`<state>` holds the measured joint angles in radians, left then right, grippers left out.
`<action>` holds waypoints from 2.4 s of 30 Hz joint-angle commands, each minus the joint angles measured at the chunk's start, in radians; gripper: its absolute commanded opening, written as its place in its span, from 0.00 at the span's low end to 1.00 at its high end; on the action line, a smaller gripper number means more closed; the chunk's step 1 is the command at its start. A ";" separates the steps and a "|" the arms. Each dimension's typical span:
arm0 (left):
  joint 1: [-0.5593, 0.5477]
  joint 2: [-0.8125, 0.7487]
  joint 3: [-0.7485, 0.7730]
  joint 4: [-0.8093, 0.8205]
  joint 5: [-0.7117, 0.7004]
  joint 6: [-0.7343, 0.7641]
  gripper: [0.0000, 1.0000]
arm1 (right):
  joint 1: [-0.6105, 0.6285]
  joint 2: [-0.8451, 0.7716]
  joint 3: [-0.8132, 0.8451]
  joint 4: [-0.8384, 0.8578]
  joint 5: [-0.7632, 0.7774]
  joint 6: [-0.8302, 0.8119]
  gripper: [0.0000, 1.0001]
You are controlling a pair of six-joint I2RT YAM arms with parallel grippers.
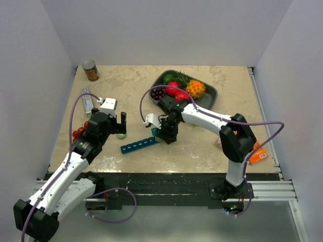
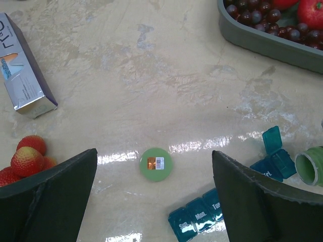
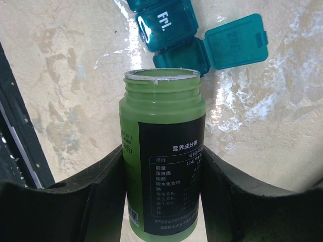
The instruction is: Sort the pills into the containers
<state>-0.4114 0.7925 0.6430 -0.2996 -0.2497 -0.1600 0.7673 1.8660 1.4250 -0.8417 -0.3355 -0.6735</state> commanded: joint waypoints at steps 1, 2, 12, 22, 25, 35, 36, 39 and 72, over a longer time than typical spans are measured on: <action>0.006 -0.018 -0.005 0.051 -0.020 0.020 1.00 | 0.021 -0.002 0.058 -0.037 0.064 0.005 0.00; 0.006 -0.019 -0.005 0.051 -0.019 0.022 1.00 | 0.021 0.001 0.063 -0.042 0.067 0.006 0.00; 0.006 -0.021 -0.005 0.051 -0.016 0.020 1.00 | 0.044 0.045 0.107 -0.085 0.133 0.014 0.00; 0.006 -0.026 -0.005 0.053 -0.016 0.023 1.00 | 0.063 0.084 0.144 -0.120 0.191 0.020 0.00; 0.006 -0.027 -0.005 0.051 -0.016 0.024 1.00 | 0.070 0.090 0.157 -0.132 0.202 0.020 0.00; 0.006 -0.026 -0.005 0.053 -0.014 0.022 1.00 | 0.089 0.102 0.184 -0.155 0.257 0.022 0.00; 0.006 -0.026 -0.005 0.053 -0.014 0.023 1.00 | 0.092 0.105 0.186 -0.157 0.263 0.022 0.00; 0.006 -0.027 -0.005 0.053 -0.014 0.024 1.00 | 0.096 0.108 0.195 -0.165 0.277 0.023 0.00; 0.006 -0.030 -0.005 0.054 -0.013 0.025 1.00 | 0.144 0.147 0.235 -0.195 0.383 0.008 0.00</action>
<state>-0.4114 0.7738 0.6426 -0.2993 -0.2501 -0.1589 0.8993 2.0079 1.6119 -1.0180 0.0185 -0.6552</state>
